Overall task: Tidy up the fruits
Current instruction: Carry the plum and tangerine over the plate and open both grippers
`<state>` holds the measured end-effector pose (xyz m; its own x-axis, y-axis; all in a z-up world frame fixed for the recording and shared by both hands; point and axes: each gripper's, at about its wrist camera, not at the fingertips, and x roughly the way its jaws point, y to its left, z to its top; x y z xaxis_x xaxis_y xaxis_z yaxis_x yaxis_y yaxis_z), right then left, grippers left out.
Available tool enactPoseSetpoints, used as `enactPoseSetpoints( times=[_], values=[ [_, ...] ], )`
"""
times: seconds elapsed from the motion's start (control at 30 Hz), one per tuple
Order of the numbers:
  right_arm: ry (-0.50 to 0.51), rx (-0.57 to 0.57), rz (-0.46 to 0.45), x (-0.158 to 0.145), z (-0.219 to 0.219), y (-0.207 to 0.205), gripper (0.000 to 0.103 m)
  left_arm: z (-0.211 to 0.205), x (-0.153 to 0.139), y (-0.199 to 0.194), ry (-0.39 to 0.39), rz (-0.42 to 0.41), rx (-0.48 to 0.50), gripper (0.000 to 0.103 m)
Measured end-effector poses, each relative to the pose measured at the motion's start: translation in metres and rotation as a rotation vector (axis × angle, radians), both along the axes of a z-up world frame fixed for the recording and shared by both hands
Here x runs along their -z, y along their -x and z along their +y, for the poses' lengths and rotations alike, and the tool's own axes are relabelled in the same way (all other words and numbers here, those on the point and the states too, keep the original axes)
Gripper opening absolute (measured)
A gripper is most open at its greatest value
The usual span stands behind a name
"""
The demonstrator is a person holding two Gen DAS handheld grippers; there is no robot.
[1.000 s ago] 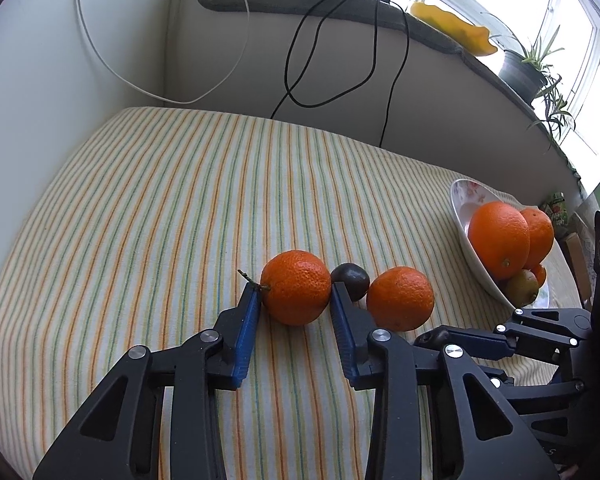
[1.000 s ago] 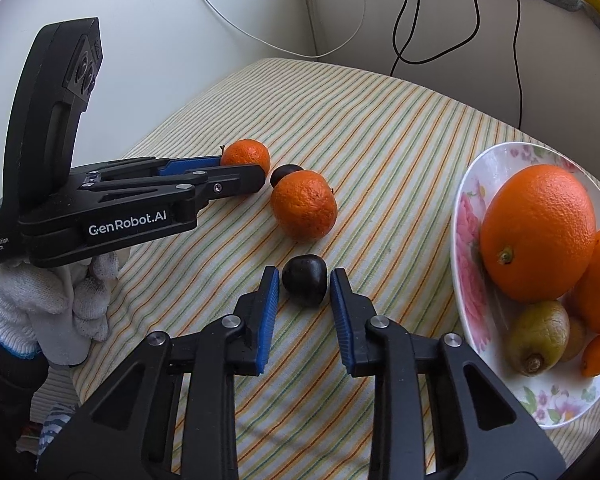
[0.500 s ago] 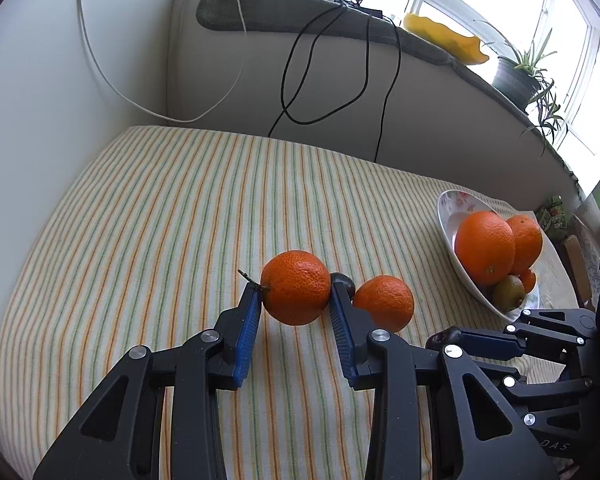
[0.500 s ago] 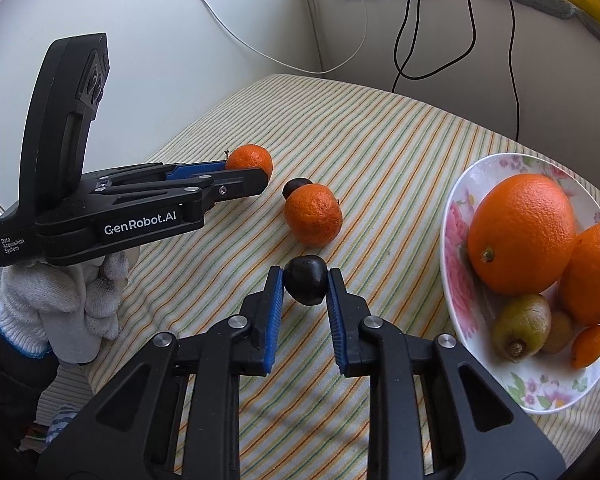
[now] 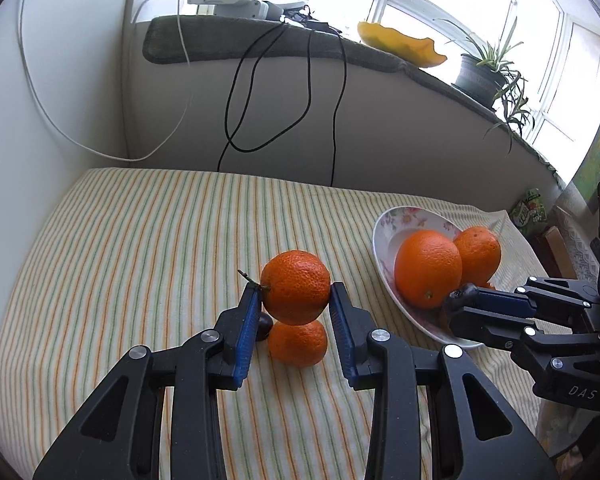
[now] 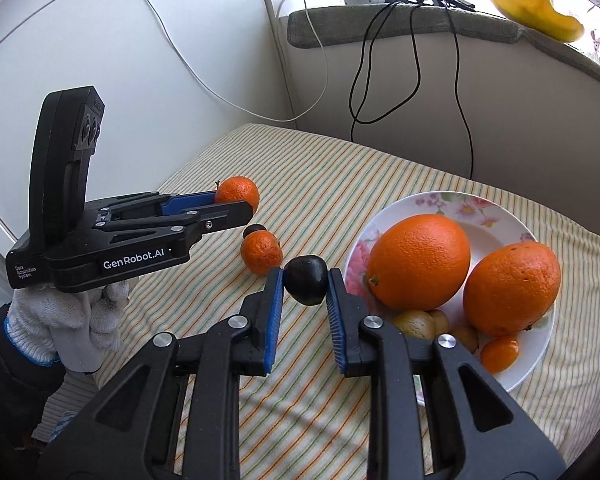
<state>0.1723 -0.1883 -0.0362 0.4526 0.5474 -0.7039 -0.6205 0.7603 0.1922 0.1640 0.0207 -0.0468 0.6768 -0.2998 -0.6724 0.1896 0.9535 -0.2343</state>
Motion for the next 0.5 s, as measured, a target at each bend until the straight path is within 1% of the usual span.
enactPoseSetpoints(
  times=[0.3, 0.5],
  values=[
    [-0.014, 0.071, -0.032, -0.017, -0.039, -0.018, 0.023, -0.036, -0.009, -0.014, 0.016, -0.013, 0.060, 0.033],
    [-0.020, 0.114, -0.037, -0.020, -0.060, -0.036, 0.023, -0.060, -0.016, -0.025, 0.015, -0.023, 0.105, 0.033]
  ],
)
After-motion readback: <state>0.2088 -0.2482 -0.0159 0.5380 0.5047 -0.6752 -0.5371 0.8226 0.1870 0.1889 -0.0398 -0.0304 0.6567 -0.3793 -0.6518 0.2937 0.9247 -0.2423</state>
